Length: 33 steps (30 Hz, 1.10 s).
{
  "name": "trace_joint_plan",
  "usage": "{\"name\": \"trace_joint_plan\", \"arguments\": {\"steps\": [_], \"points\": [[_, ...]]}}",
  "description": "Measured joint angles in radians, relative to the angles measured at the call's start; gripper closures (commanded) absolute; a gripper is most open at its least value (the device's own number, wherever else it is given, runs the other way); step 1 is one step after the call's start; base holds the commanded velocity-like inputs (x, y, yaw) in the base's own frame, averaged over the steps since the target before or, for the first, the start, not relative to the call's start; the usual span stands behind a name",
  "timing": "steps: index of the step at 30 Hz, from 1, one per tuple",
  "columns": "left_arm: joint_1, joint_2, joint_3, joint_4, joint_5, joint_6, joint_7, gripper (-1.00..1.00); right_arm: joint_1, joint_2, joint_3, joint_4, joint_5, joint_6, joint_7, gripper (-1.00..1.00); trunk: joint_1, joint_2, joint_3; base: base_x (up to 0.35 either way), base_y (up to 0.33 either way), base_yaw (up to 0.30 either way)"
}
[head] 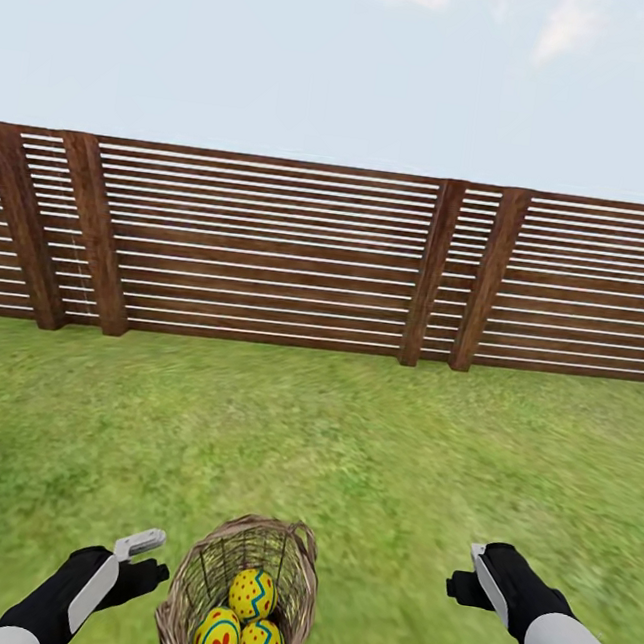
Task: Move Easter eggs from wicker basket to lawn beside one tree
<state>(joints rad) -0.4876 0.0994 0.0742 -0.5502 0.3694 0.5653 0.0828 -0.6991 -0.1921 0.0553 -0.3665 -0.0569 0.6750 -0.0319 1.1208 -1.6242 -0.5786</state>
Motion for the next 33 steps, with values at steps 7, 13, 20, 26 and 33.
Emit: {"name": "trace_joint_plan", "arguments": {"steps": [7,13,20,26,33], "points": [[0.000,0.000,0.002,0.000,0.002,0.000,0.000,-1.00,0.000,0.002,0.001,0.000,0.000,0.000,0.000,-1.00,0.027,-0.049,-0.022,0.000,0.000,0.000],[0.000,0.000,0.003,0.002,0.002,0.000,0.002,-1.00,0.000,0.003,0.002,0.000,0.000,0.000,0.000,-1.00,0.050,-0.091,-0.041,0.000,0.000,0.000],[0.000,-0.001,0.003,0.002,0.002,0.000,0.002,-1.00,0.000,0.003,0.002,0.000,0.000,0.000,0.000,-1.00,0.077,-0.140,-0.063,0.000,0.000,0.000],[0.000,-0.001,0.003,0.002,0.002,0.000,0.002,-1.00,0.000,0.003,0.002,0.000,0.000,0.000,0.000,-1.00,0.100,-0.182,-0.081,0.000,0.000,0.000],[0.000,-0.001,0.003,0.003,0.002,0.000,0.002,-1.00,0.000,0.003,0.002,0.000,0.000,0.000,0.000,-1.00,0.127,-0.231,-0.103,0.000,0.000,0.000]]}}
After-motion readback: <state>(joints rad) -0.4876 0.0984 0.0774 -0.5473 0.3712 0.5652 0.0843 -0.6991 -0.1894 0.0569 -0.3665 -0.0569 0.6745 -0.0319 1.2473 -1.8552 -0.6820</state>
